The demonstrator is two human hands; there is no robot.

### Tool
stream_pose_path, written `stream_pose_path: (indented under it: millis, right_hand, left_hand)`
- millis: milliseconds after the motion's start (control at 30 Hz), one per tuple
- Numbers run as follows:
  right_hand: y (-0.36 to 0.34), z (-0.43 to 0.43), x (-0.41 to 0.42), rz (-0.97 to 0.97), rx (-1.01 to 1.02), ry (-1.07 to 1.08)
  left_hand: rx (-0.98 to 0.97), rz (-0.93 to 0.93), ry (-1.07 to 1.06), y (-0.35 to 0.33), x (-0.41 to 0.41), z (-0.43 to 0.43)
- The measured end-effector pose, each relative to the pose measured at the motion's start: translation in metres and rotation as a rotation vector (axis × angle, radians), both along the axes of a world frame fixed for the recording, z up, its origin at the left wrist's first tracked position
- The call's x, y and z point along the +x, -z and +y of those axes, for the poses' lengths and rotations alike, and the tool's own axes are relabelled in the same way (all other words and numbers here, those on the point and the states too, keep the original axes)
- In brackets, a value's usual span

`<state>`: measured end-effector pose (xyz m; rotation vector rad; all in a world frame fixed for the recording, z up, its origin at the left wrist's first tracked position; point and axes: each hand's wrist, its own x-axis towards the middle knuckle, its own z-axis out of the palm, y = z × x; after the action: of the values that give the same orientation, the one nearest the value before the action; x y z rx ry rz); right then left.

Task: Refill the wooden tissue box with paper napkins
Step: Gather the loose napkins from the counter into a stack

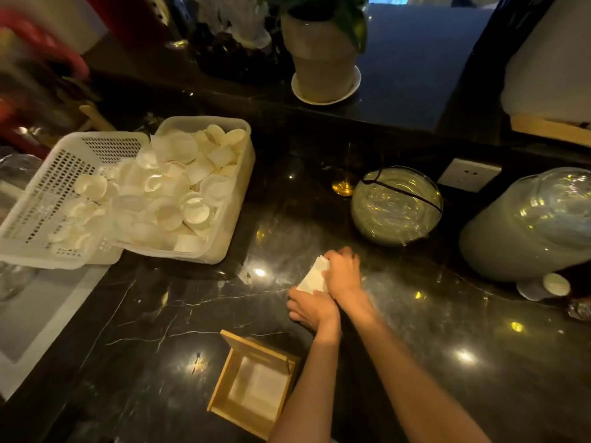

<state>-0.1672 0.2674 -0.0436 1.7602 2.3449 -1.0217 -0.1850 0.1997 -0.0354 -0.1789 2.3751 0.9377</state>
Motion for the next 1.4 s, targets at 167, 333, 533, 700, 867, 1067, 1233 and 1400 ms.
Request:
stream_pose_path:
  millis: [167,333,533,700,867,1067,1233,1400]
  right_hand:
    - [-0.002,-0.001,0.004,-0.096,-0.048,0.104]
    - [-0.012,-0.008,0.031,0.025,-0.267,0.213]
    - [-0.011,-0.075,0.113,0.334,-0.285,0.403]
    - [-0.023,-0.158,0.172,0.578,-0.202,0.538]
    - [-0.038,-0.234,0.198,0.57,-0.126,0.552]
    - [-0.029,-0.293,0.204,0.499,-0.076,0.638]
    - [-0.028,-0.313,0.199,0.562,-0.002,0.671]
    - [-0.039,-0.317,0.192,0.578,0.06,0.659]
  left_hand:
    - [0.004,-0.049,0.063,0.003,-0.006,0.0]
    - [0.015,-0.044,0.182,0.012,-0.011,-0.016]
    - [0.025,-0.065,0.662,0.007,0.01,-0.068]
    - [0.375,-0.156,0.977,-0.008,0.031,-0.126]
    - [0.506,-0.12,1.19,-0.019,0.043,-0.183]
    - [0.509,-0.092,1.243,-0.024,0.041,-0.231]
    - [0.541,0.015,1.259,-0.032,0.039,-0.247]
    - [0.59,0.112,1.26,-0.039,0.034,-0.253]
